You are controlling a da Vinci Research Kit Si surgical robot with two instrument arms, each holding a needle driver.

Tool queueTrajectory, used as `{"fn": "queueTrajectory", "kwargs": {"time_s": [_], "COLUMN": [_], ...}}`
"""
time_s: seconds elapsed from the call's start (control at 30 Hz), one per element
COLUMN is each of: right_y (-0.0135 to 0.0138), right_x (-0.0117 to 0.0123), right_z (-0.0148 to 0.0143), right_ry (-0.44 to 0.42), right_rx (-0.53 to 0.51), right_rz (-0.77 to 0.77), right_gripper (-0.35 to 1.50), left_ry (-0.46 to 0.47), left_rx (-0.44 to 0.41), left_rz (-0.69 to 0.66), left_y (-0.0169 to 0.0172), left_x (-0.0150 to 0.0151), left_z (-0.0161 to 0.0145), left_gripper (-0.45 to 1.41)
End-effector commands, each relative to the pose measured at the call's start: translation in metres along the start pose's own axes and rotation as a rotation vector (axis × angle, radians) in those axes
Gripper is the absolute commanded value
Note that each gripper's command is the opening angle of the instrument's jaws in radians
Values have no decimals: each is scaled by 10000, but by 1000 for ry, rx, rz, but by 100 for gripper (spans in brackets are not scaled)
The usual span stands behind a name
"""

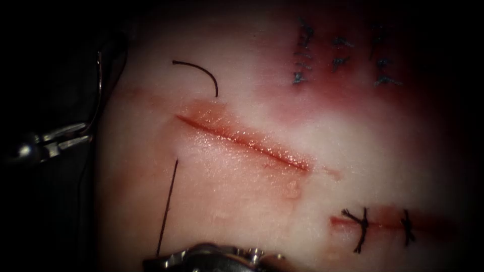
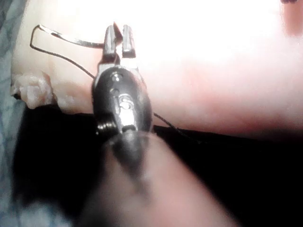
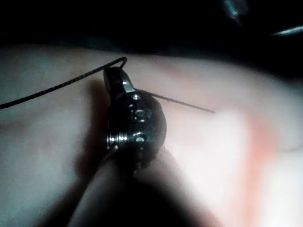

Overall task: Wound Closure
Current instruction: Use the right grasper to pull the suture through the skin, then adjust the suture tail.

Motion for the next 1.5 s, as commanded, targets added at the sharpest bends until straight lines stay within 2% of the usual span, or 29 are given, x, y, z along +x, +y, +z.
{"fn": "queueTrajectory", "kwargs": {"time_s": [0.03, 0.27, 0.43, 0.47, 0.5, 0.53, 0.57, 0.63, 0.7, 0.93, 1.07, 1.17, 1.27, 1.33, 1.43, 1.5], "right_y": [1, -9, -26, -27, -27, -25, -23, -14, -7, 34, 61, 77, 86, 89, 101, 115], "right_x": [-3, -2, -7, -8, -9, -9, -10, -11, -14, -21, -22, -21, -19, -19, -20, -23], "right_z": [5, 3, 12, 13, 13, 11, 9, -2, -17, -100, -147, -171, -186, -192, -198, -197], "right_ry": [4, 5, 4, 5, 3, -2, -8, -25, -33, -66, -115, -174, -233, -236, -233, -183], "right_rx": [-2, 11, 19, 17, -3, -39, -82, -156, -165, -247, -261, -262, -277, -271, -281, -336], "right_rz": [-1, 12, 30, 34, 39, 58, 73, 98, 111, 102, 72, 22, 6, 4, 14, 144], "right_gripper": [-35, -35, -35, -25, 22, 83, 116, 140, 143, 140, 135, 135, 141, 140, 123, 116], "left_ry": [2, 2, 2, 1, 1, 1, 1, 2, 1, -1, -1, -1, -1, -1, -2, 0], "left_rx": [1, 0, 1, 1, 1, 1, 1, 1, 1, -1, 0, 0, 0, 0, 2, 2], "left_rz": [2, 1, 1, 1, 1, 1, 1, 1, 1, 2, 1, 1, 2, 2, 1, 1], "left_y": [-3, -4, -3, -3, -3, -3, -3, -3, -3, -3, -3, -2, -2, -2, -2, -1], "left_x": [-3, -3, -3, -3, -3, -3, -3, -3, -3, -3, -3, -3, -3, -3, -3, -2], "left_z": [8, 8, 8, 8, 8, 8, 8, 8, 8, 8, 8, 9, 9, 9, 10, 12], "left_gripper": [-35, -35, -35, -35, -35, -35, -35, -35, -35, -35, -35, -35, -35, -35, -35, -35]}}
